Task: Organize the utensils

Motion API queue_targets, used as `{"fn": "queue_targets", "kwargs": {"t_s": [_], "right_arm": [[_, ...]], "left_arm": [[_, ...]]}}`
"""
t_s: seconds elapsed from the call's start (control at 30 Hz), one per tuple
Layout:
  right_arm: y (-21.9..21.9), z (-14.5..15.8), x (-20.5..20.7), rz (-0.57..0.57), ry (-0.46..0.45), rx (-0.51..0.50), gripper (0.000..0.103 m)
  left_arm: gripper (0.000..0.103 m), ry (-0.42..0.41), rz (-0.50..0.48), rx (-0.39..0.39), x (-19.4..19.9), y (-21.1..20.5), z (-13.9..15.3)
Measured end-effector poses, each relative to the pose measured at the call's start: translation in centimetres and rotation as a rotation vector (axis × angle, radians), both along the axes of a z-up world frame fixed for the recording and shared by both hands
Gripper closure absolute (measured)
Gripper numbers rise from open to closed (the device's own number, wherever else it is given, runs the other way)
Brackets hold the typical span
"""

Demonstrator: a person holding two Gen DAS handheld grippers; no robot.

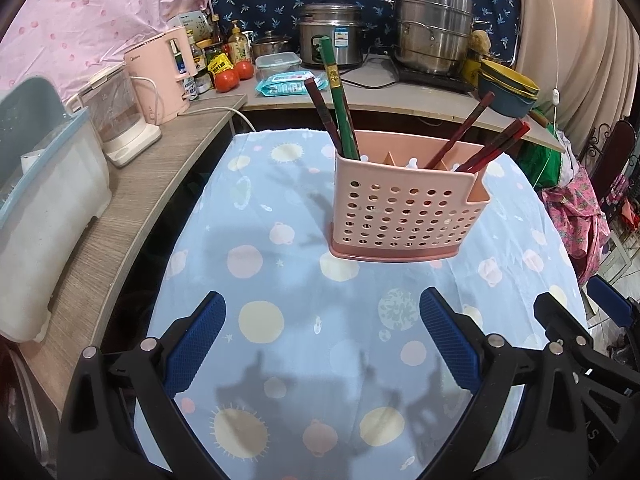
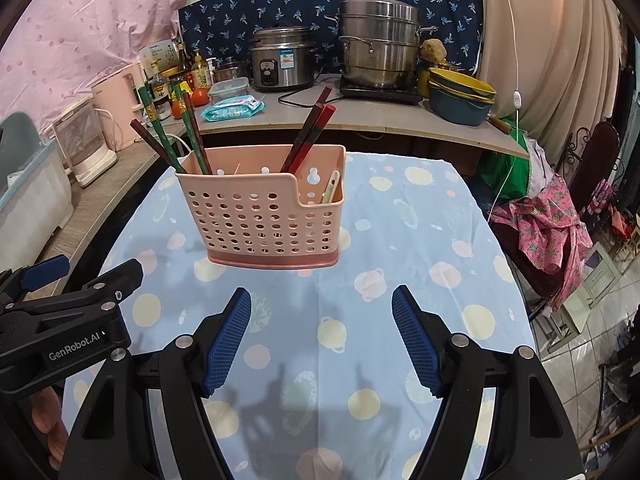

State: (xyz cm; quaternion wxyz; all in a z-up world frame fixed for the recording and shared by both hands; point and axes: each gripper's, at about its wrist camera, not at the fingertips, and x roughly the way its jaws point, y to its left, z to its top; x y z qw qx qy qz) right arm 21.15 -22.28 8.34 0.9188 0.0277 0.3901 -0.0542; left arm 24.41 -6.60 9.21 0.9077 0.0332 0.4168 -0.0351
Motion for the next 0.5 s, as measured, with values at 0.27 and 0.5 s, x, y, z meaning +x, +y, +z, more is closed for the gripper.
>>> {"fn": "queue_targets", "kwargs": {"t_s": [0.27, 0.5], "right_arm": [[-0.25, -0.07, -0.03, -0.011, -0.001, 0.002, 0.033], [-0.51, -0.07, -0.02, -0.021, -0.005, -0.004, 0.033]], "left_arm": [[0.01, -0.011, -0.014, 0.012, -0.12, -0.13, 0.19], [0.01, -0.027, -0.018, 0.017, -0.27, 0.0, 0.3]]}}
